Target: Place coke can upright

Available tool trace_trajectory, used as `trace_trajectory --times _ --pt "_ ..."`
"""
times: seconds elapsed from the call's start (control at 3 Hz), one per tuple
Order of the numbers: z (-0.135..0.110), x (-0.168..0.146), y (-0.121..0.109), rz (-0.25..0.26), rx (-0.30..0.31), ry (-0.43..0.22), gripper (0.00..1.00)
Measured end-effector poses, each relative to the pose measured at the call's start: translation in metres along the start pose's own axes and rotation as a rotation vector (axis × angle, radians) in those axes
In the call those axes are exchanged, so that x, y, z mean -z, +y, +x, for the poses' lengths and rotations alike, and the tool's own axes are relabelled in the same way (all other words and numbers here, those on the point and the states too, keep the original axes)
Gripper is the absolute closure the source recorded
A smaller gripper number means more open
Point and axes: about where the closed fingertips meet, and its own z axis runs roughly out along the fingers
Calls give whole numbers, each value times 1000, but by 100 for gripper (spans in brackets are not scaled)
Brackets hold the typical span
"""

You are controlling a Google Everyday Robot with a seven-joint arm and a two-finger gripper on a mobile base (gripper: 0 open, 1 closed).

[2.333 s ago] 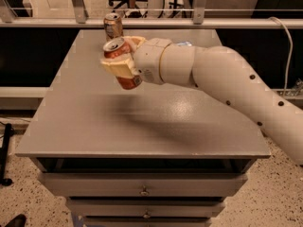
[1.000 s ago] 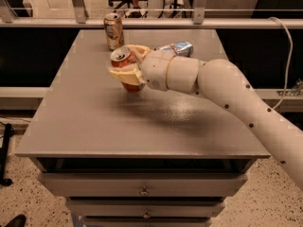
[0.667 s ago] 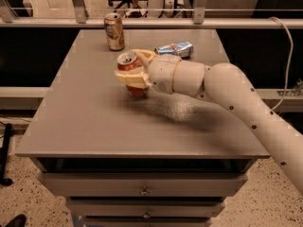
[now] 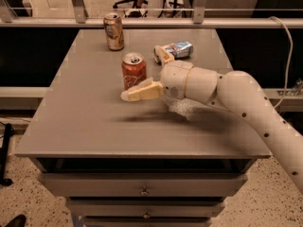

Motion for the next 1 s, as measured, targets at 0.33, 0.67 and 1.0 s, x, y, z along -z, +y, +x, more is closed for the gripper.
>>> trace_trajectory --times 0.33,0.67,1.0 --pt "-6 33 2 40 5 5 0" --pt "-26 92 1 116 33 -8 0" --pt "-26 118 -7 165 35 -3 0"
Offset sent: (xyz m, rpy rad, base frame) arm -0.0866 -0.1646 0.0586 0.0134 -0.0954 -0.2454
